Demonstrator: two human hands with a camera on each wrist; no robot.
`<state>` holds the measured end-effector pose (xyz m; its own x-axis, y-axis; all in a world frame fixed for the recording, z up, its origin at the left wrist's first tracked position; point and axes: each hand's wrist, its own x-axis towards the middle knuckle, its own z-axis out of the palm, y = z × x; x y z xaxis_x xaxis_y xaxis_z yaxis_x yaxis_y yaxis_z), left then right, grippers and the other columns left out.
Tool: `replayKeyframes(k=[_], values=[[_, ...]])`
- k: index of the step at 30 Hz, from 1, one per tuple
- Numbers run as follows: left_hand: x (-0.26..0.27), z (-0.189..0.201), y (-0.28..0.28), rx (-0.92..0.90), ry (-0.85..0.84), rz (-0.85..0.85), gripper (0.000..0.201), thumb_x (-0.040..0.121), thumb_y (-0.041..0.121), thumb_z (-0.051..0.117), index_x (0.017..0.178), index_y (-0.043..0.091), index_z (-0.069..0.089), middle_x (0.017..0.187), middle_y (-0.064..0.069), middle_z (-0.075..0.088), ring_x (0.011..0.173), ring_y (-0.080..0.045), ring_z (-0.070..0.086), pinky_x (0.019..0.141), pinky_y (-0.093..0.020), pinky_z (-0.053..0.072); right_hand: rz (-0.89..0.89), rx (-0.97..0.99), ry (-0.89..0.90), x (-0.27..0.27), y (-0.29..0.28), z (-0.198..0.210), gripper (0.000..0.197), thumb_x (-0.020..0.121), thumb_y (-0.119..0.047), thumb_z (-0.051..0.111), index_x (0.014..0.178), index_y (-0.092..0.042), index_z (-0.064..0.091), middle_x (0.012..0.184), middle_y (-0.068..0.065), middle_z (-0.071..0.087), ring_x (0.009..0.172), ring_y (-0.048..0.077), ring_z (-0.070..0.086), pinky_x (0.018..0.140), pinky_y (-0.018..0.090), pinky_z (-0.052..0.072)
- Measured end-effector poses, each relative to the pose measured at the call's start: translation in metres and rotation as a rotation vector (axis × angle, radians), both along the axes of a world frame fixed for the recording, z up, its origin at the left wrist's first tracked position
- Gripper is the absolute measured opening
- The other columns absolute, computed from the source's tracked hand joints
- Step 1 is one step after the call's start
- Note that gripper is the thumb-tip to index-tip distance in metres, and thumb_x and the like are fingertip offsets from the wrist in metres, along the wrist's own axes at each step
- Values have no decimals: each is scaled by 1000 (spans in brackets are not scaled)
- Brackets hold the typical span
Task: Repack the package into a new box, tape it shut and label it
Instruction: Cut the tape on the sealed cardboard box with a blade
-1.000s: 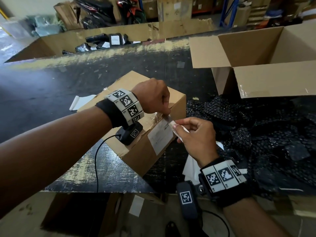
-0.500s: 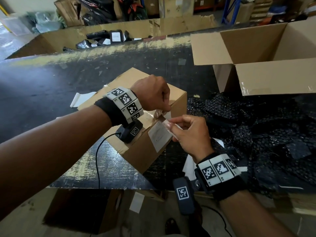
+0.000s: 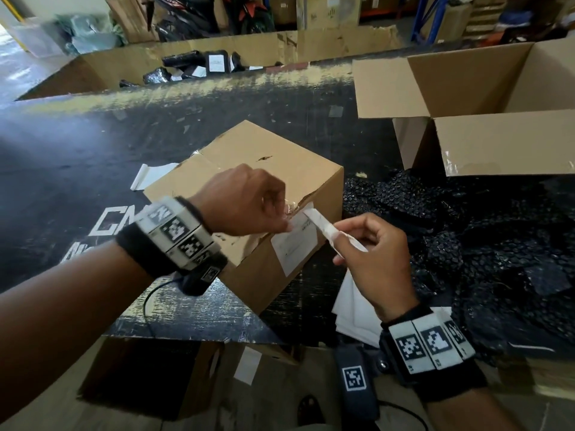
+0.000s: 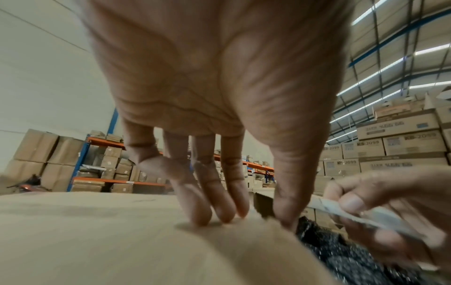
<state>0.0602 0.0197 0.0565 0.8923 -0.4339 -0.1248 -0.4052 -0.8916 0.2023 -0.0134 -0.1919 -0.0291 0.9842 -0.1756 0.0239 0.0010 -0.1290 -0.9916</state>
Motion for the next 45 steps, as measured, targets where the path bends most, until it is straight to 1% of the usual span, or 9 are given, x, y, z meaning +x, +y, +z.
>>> replayKeyframes(k=[3, 5, 8, 11, 13, 17, 33, 38, 45], values=[[-19, -8, 18, -55, -50, 68, 27, 76, 54, 82, 80, 32, 68, 70, 20, 67, 68, 7, 62, 61, -24, 51, 7, -179, -113, -8, -3, -1, 13, 82, -15, 77, 81, -24, 68, 80, -6, 69, 72, 10, 67, 63, 25, 55], [-26, -10, 24, -122, -49, 89, 23, 77, 51, 83, 79, 31, 71, 71, 20, 68, 69, 6, 65, 64, -27, 56, 30, -270, -212, -13, 1, -1, 16, 81, -8, 74, 80, -21, 66, 84, -5, 63, 74, 9, 63, 62, 14, 48], [-31, -14, 25, -163, -49, 109, 16, 80, 44, 83, 78, 30, 74, 71, 21, 69, 68, 7, 66, 68, -26, 59, 67, -393, -342, -18, 8, -2, 12, 80, -7, 72, 81, -15, 64, 86, -5, 56, 76, 7, 59, 65, 12, 46], [-33, -16, 25, -196, -65, 130, 12, 81, 36, 84, 76, 30, 76, 67, 21, 69, 67, 7, 66, 65, -20, 56, 105, -464, -443, -21, 15, -4, 12, 80, -2, 72, 82, -10, 63, 90, -3, 55, 79, 4, 57, 69, 11, 46], [-33, -17, 24, -206, -63, 147, 11, 80, 35, 84, 74, 29, 76, 66, 21, 69, 67, 6, 66, 65, -19, 56, 111, -491, -508, -22, 18, -5, 13, 79, 1, 72, 82, -7, 63, 91, -1, 55, 80, 7, 57, 71, 13, 49], [-34, -16, 21, -215, -97, 174, 9, 75, 31, 84, 72, 28, 76, 64, 20, 69, 64, 3, 67, 67, -31, 60, 104, -545, -587, -19, 23, -8, 13, 78, 2, 72, 84, -6, 64, 93, 2, 55, 83, 14, 57, 70, 29, 54], [-39, -15, 21, -237, -134, 200, 10, 73, 29, 82, 68, 28, 73, 62, 19, 69, 62, 4, 66, 69, -34, 61, 109, -634, -681, -4, 30, -11, 8, 77, -2, 71, 82, -2, 65, 88, 9, 56, 82, 23, 57, 70, 30, 50], [-40, -17, 21, -248, -131, 209, 12, 73, 30, 82, 66, 30, 72, 61, 19, 68, 62, 3, 66, 69, -36, 61, 133, -643, -693, -6, 33, -13, 10, 75, -1, 73, 81, -3, 65, 87, 8, 55, 81, 19, 53, 72, 22, 45], [-42, -17, 21, -242, -148, 216, 13, 73, 31, 82, 67, 30, 71, 61, 19, 66, 61, 3, 65, 69, -36, 60, 107, -694, -699, 2, 37, -16, 10, 75, 0, 74, 80, -2, 65, 87, 10, 55, 81, 25, 55, 67, 38, 51]])
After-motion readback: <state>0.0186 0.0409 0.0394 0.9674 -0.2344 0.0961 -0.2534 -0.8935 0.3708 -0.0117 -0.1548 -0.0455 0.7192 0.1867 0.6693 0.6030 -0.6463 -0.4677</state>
